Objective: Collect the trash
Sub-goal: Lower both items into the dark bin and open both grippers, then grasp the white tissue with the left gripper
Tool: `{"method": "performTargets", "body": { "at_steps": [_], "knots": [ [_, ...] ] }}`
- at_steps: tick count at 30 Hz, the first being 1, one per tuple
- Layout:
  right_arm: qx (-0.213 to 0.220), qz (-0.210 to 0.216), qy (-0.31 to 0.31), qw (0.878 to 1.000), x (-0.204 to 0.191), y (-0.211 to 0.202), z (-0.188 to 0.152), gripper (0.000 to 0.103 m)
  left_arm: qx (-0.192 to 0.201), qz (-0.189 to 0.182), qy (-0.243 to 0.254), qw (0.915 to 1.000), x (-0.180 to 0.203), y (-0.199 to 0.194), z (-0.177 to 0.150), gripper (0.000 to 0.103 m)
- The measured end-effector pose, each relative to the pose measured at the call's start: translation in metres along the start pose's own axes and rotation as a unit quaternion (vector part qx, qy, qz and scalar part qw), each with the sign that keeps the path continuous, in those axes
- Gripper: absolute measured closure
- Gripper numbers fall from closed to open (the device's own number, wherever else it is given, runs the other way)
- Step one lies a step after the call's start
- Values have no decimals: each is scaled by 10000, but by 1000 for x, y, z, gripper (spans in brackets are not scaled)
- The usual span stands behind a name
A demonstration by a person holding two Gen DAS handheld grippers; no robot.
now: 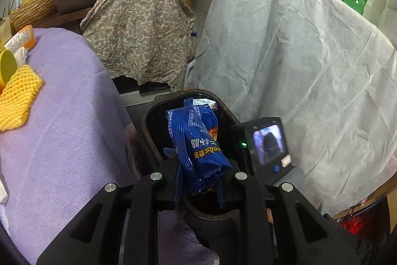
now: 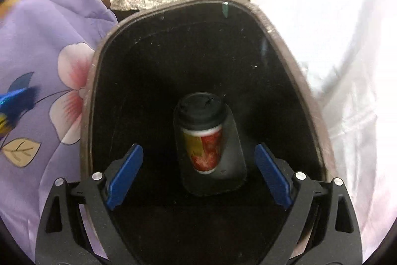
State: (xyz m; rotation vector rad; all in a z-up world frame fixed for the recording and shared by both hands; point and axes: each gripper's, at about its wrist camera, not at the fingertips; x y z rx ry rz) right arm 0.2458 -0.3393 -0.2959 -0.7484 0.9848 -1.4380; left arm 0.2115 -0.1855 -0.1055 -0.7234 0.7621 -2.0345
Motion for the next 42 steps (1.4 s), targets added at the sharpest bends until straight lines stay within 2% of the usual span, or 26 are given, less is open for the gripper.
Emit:
{"method": "performTargets", "body": {
  "at_steps": [7, 11, 15, 19, 22, 28, 33, 39, 42],
  "knots": [
    [694, -92, 325, 9970, 22, -61, -42, 12, -368, -104, 150, 9992, 21, 35, 7, 81],
    [1031, -214, 390, 9937, 28, -83, -56, 12, -486, -86, 435, 9978, 39, 51, 8, 71],
    [1253, -467, 313, 9905, 27, -93, -61, 12, -374, -83, 417, 9984, 43, 51, 8, 40],
    [1380, -632, 181, 9882, 22, -98, -64, 12, -297, -146, 395, 9987, 45, 46, 8, 25],
    [1438, -673, 176, 9872, 24, -102, -68, 12, -206, -175, 358, 9990, 42, 36, 7, 19],
    [1708, -605, 350, 9828, 29, -119, -69, 12, 37, -202, 211, 9996, 32, 5, 5, 15],
    [1852, -565, 263, 9807, 21, -134, -66, 12, 355, -123, 203, 9991, 24, -35, 3, 9],
    [2059, -282, 3, 9782, -6, -151, -58, 12, 677, 243, 263, 9971, -6, -91, -6, 6],
    [2108, -61, -168, 9774, -22, -158, -53, 12, 734, 513, 29, 9960, -40, -118, -15, 6]
  ]
}}
Point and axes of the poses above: each gripper's, at about its wrist camera, not at the fingertips, and y roughly the way its jaws point, x to its right, z to its top, and after that the axes turned 2 degrees about -z, right-handed
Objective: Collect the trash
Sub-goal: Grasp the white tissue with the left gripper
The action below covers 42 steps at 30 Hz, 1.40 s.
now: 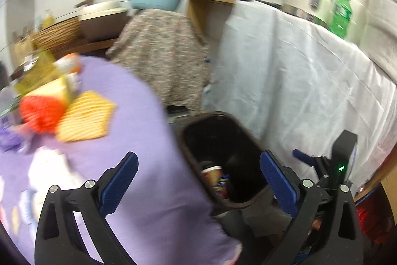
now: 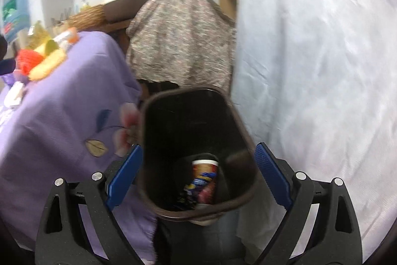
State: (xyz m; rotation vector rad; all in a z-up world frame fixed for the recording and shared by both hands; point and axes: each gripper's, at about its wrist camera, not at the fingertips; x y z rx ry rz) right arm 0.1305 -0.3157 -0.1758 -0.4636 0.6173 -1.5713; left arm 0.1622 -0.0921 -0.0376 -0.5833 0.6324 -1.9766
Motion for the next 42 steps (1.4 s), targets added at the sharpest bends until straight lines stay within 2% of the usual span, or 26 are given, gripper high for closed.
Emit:
{"method": "performTargets", "body": {
  "at_steps": [4, 8, 12, 20, 22, 26, 28, 29, 31, 34, 38, 42],
  "knots": [
    [54, 204, -156, 9997, -19, -3, 8, 12, -63, 380, -600, 9975, -57, -21, -12, 6],
    [103, 400, -281, 9988, -40, -8, 15, 12, -80, 897, -1135, 9894, -113, -33, -25, 6],
    [104, 517, -431, 9977, -58, -12, 19, 12, -37, 1361, -1169, 9838, -137, -34, -26, 6],
    [215, 812, -640, 9944, -84, -27, 33, 12, -468, 1397, -1011, 9839, -153, 1, -20, 6],
    [237, 885, -705, 9933, -90, -30, 38, 6, -516, 1403, -982, 9839, -153, 9, -19, 8],
    [280, 1070, -878, 9900, -107, -34, 49, 6, -517, 1311, -1071, 9842, -158, 5, -24, 36],
    [293, 1163, -1025, 9875, -118, -33, 54, 6, -484, 1225, -1156, 9845, -161, 1, -27, 56],
    [298, 1206, -1087, 9863, -123, -32, 56, 6, -450, 1212, -1198, 9844, -164, 0, -28, 59],
    [269, 1340, -1222, 9830, -137, -30, 63, 6, -384, 1086, -1305, 9847, -168, -3, -29, 73],
    [139, 1563, -1429, 9772, -158, -20, 74, 6, -258, 938, -1410, 9852, -169, -7, -32, 80],
    [6, 1735, -1749, 9692, -184, -7, 83, 6, 32, 952, -1424, 9852, -171, -21, -33, 83],
    [-165, 1969, -1817, 9633, -207, 7, 99, 6, 515, 1093, -1622, 9793, -181, -43, -30, 83]
  ]
}}
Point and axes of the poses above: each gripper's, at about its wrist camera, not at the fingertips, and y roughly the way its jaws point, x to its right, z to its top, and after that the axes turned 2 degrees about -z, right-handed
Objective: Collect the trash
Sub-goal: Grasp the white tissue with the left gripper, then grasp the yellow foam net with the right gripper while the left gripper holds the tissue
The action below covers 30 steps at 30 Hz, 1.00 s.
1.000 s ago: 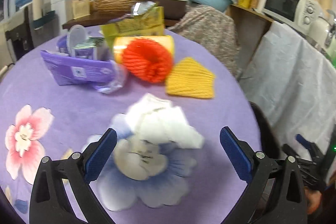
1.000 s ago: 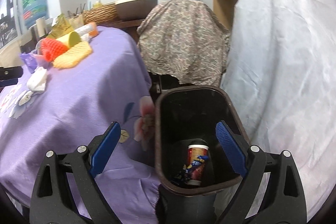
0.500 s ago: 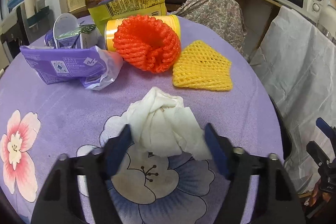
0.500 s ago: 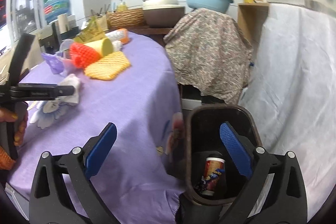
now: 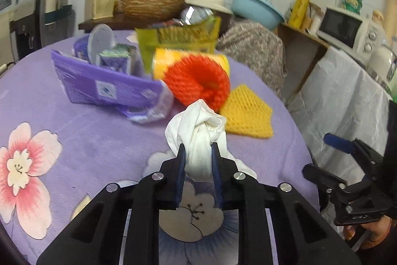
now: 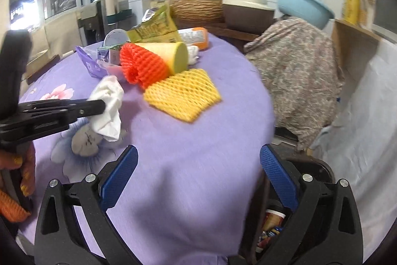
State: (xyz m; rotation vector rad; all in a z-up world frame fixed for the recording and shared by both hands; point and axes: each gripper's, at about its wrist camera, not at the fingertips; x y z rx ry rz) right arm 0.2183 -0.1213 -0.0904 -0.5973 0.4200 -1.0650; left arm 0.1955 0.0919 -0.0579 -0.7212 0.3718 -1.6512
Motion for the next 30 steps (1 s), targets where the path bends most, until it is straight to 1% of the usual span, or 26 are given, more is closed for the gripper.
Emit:
{"method": "performTargets", "body": {
  "at_steps": [2, 4, 7, 11, 14, 17, 19, 20, 22, 23, 25, 26, 27, 28, 30],
  "knots": [
    [-99, 197, -58, 9997, -4, 11, 13, 6, 175, 63, -173, 9997, -10, -7, 3, 83],
    [-265, 229, -228, 9991, -11, 26, 26, 6, 328, 140, -308, 9989, -16, -13, 3, 83],
    [-522, 226, -404, 9976, -18, 51, 40, 6, 488, 310, -226, 9981, -13, -17, 4, 83],
    [-696, 139, -635, 9955, -25, 75, 50, 6, 500, 323, -163, 9981, -11, -18, 2, 83],
    [-819, 54, -745, 9938, -29, 88, 52, 13, 465, 293, -164, 9984, -10, -15, 3, 83],
    [-903, -14, -701, 9934, -27, 96, 49, 21, 466, 268, -148, 9984, -12, -15, 3, 83],
    [-868, -136, -770, 9932, -27, 97, 46, 29, 447, 238, -150, 9986, -11, -14, 3, 83],
    [-799, -156, -800, 9935, -27, 96, 45, 31, 438, 221, -149, 9987, -10, -14, 2, 83],
    [-737, -227, -831, 9936, -26, 93, 44, 48, 410, 213, -118, 9989, -9, -12, 2, 83],
    [-691, -270, -854, 9936, -25, 91, 43, 52, 399, 221, -99, 9989, -8, -12, 1, 83],
    [-612, -282, -840, 9942, -23, 87, 42, 70, 397, 230, -87, 9989, -9, -12, 1, 83],
    [-577, -277, -823, 9945, -21, 85, 43, 75, 405, 241, -91, 9988, -8, -12, 0, 83],
    [-529, -232, -784, 9952, -18, 81, 42, 84, 408, 247, -104, 9988, -9, -12, 0, 83],
    [-490, -174, -742, 9959, -16, 78, 41, 87, 402, 249, -121, 9988, -10, -12, 0, 83],
    [-423, -114, -691, 9967, -15, 72, 38, 89, 377, 235, -144, 9989, -10, -11, 0, 83]
  ]
}}
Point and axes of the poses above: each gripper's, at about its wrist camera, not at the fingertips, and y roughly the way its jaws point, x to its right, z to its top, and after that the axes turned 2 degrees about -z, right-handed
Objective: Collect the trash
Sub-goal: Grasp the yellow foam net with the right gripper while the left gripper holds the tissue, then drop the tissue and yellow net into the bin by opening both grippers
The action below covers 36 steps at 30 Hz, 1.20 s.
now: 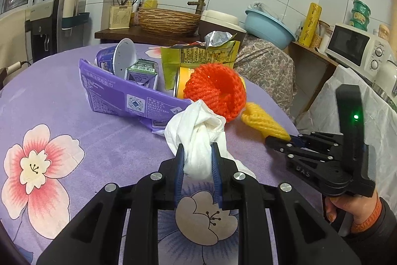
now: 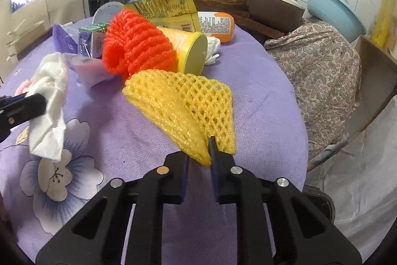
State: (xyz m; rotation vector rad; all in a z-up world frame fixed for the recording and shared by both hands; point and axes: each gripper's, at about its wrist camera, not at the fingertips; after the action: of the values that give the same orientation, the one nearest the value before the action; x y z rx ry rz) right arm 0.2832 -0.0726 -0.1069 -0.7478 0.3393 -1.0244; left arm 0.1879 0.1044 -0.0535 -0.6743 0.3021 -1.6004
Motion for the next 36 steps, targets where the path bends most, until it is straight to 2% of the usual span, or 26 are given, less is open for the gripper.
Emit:
{"method": "performTargets", "body": {
  "at_steps": [10, 21, 25, 28, 30, 33, 36],
  "knots": [
    [446, 308, 425, 9976, 11, -52, -31, 90, -12, -1, 238, 9997, 8, 2, -3, 83],
    [859, 139, 1089, 9902, 57, -120, -82, 92, 21, -200, 569, 9982, 28, 0, -9, 83],
    [927, -92, 1246, 9878, 76, -142, -104, 92, -23, -476, 542, 9974, 44, -8, -13, 83],
    [869, -334, 1339, 9866, 90, -150, -120, 92, -27, -731, 718, 9947, 70, -14, -15, 83],
    [758, -559, 1448, 9850, 103, -149, -134, 92, -114, -1001, 839, 9914, 91, -14, -18, 83],
    [583, -681, 1787, 9798, 124, -144, -156, 92, -251, -1368, 1061, 9846, 127, -10, -23, 83],
    [424, -818, 1985, 9758, 140, -136, -178, 92, -305, -1571, 1310, 9784, 160, -2, -29, 83]
  ]
}}
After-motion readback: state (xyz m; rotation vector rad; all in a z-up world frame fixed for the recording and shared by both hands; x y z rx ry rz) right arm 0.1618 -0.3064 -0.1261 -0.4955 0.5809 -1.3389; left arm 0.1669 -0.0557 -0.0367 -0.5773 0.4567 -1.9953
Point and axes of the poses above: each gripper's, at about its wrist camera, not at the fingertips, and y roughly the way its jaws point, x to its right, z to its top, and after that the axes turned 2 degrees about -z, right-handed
